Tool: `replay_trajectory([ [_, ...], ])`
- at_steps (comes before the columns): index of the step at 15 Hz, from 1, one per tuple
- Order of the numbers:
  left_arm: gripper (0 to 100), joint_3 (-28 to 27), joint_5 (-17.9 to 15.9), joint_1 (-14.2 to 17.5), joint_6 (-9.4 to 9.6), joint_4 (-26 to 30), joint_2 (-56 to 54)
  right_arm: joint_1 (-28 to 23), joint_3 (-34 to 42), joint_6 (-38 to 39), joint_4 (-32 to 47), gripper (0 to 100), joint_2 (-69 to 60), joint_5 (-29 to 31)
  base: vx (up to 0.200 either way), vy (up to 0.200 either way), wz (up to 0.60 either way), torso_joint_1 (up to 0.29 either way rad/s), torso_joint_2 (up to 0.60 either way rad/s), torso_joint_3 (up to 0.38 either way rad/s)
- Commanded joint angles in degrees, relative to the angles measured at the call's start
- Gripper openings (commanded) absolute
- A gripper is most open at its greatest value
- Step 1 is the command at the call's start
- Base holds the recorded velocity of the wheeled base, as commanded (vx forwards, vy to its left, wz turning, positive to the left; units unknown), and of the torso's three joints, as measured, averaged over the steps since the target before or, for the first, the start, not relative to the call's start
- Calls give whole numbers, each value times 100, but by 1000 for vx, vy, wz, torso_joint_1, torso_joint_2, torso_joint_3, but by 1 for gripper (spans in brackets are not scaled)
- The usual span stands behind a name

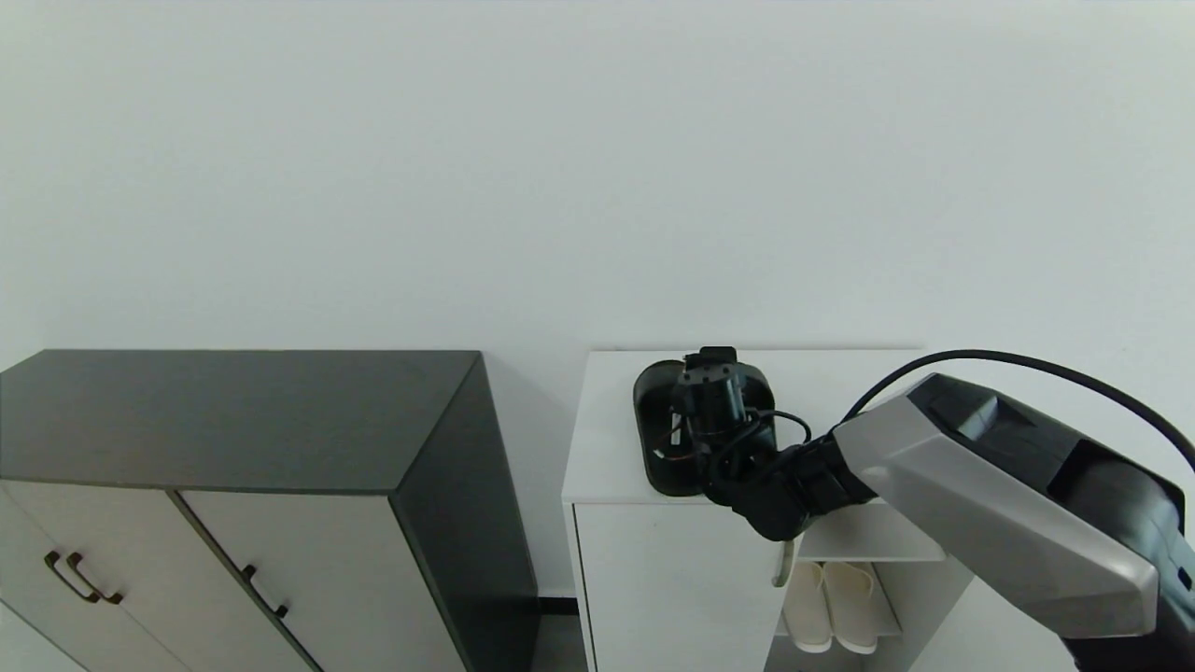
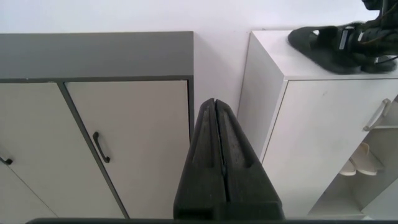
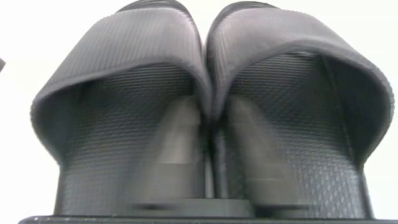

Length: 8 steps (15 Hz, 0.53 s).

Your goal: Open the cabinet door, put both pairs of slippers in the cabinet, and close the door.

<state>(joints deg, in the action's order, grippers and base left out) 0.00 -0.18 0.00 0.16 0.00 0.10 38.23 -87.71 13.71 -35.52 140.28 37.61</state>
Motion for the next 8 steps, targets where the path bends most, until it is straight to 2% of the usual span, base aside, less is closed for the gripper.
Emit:
replay_trajectory([
  [1, 0, 0, 1, 0, 2, 0, -1, 27, 35, -36, -78, 0, -79, 18, 0, 0, 0, 0, 0, 0],
  [5, 0, 0, 1, 0, -7, 0, -1, 18, 96, -27, -104, 0, -123, 10, 0, 0, 0, 0, 0, 0],
  [7, 0, 0, 1, 0, -7, 0, -1, 18, 492, -27, -148, 0, -484, -113, 0, 0, 0, 0, 0, 0],
  [8, 0, 0, 1, 0, -7, 0, -1, 44, 1107, -27, -165, 0, -958, -474, 0, 0, 0, 0, 0, 0],
])
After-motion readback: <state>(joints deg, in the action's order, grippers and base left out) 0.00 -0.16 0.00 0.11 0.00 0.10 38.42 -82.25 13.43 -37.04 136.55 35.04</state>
